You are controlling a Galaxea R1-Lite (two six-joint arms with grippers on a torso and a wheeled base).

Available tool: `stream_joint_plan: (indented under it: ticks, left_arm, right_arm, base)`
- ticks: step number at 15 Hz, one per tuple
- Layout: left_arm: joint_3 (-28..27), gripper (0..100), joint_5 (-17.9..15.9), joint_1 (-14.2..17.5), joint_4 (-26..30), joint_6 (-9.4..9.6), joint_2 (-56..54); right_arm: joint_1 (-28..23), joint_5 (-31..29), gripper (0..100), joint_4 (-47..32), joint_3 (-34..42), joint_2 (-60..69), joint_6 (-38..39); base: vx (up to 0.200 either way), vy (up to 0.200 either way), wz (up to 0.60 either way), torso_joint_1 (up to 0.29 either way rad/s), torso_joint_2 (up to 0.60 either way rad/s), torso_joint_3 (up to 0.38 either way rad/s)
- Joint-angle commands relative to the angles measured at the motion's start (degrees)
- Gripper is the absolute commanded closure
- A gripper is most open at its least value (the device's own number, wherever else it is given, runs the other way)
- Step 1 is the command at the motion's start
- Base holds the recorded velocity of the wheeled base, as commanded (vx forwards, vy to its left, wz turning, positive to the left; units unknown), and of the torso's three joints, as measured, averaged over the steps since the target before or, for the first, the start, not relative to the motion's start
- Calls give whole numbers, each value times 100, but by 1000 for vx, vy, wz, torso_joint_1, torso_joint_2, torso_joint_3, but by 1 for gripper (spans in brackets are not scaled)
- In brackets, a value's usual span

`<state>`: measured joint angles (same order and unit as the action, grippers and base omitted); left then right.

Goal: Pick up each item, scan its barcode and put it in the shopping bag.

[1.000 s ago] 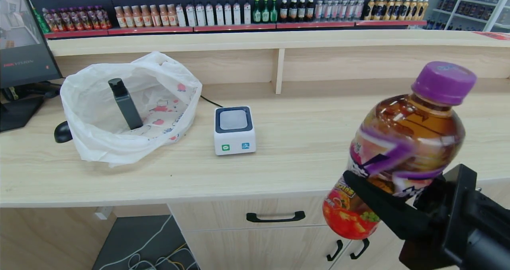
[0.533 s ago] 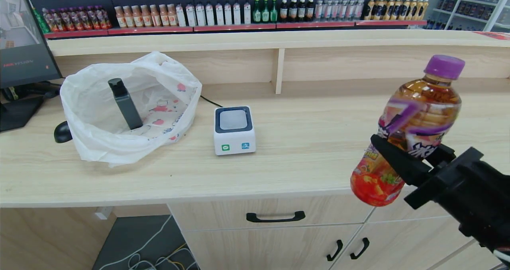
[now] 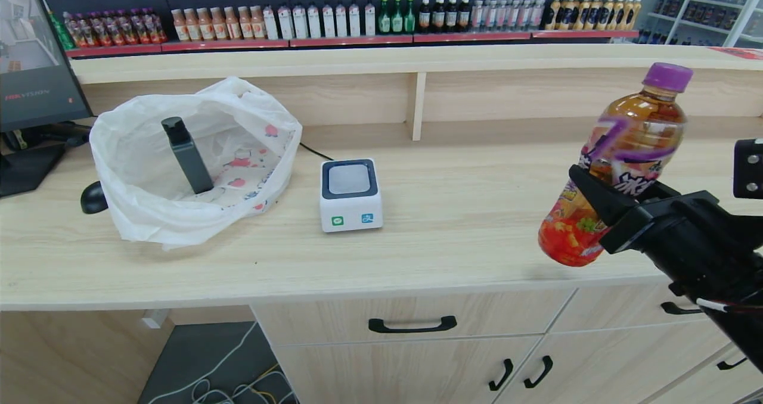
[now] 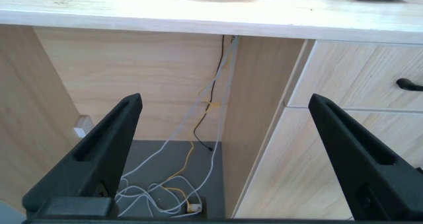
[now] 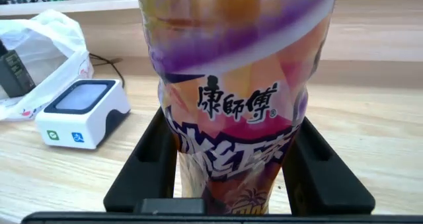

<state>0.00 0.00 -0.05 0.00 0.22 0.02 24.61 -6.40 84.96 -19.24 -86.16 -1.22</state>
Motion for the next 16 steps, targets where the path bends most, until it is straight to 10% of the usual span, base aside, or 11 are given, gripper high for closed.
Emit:
stream_joint_plan:
  ticks: [1,16]
  left_arm:
    - [0,0,0,-4,0,13,-2]
    - [0,0,0,5,0,-22,-2]
  right_arm:
    - [-9,-2,100,3,-282,-252,-1]
    - [-18,16,100,3,-449,-252,-36]
  base:
    - [0,0,0,0,0,0]
    - [-27,0,0,0,0,0]
